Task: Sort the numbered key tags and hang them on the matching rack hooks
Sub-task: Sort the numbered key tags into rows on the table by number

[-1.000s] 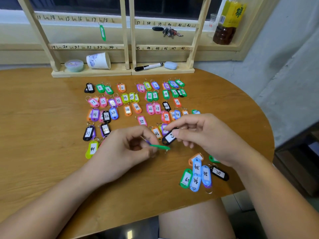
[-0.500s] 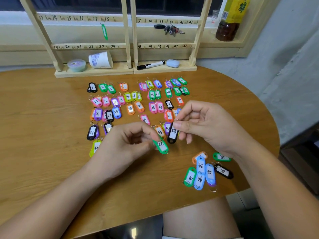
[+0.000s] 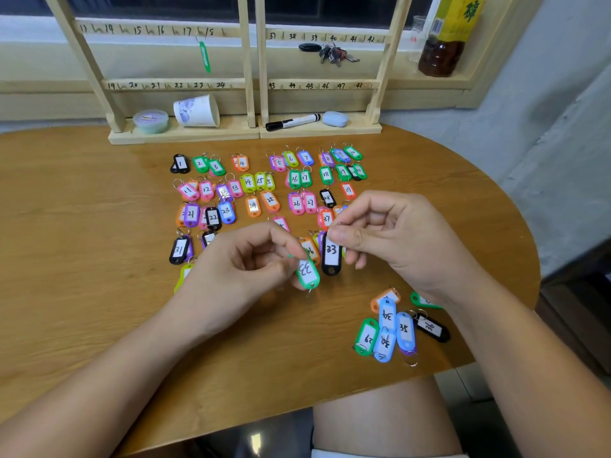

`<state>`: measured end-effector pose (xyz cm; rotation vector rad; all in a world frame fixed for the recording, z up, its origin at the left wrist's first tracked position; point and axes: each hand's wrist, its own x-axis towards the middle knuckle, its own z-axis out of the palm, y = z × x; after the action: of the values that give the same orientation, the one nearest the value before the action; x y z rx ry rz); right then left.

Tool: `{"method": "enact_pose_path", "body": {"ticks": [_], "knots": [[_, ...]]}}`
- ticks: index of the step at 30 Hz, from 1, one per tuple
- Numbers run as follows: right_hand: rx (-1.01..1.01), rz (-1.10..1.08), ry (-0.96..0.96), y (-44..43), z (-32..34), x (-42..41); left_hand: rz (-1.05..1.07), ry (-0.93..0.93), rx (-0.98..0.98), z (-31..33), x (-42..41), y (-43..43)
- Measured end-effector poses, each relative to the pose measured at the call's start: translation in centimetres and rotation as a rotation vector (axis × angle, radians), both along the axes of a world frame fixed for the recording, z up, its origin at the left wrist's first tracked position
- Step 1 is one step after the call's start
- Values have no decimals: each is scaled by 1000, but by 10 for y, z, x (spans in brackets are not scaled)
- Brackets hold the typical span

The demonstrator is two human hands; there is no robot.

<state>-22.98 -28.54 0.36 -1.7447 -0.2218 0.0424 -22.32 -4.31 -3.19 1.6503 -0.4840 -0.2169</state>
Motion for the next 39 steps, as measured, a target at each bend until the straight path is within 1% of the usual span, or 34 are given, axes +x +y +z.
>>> {"method": "enact_pose_path", "body": {"ticks": [6, 8, 11, 14, 17, 21, 26, 28, 34, 39], "knots": [[0, 4, -20, 2, 1, 1, 6, 0, -22, 1, 1, 1], [-13, -37, -46, 0, -1, 5, 19, 0, -49, 3, 4, 5], [-1, -148, -105, -3, -7, 16, 106, -25, -60, 9, 10, 13], [26, -205, -108, -1, -12, 28, 189, -29, -55, 13, 18, 24], [0, -210, -87, 7, -16, 43, 281, -25, -25, 9, 30, 36], [-23, -165, -39, 27, -18, 64, 381, -4, -8, 11, 43, 51], [-152, -117, -27, 60, -21, 91, 495, -3, 29, 13, 57, 69], [-241, -90, -16, 73, -26, 100, 520, -13, 27, 16, 57, 72], [-498, -28, 3, 111, -40, 111, 489, 36, 31, 19, 59, 76], [-588, -17, 28, 122, -44, 109, 463, 88, 64, 19, 59, 78]]}}
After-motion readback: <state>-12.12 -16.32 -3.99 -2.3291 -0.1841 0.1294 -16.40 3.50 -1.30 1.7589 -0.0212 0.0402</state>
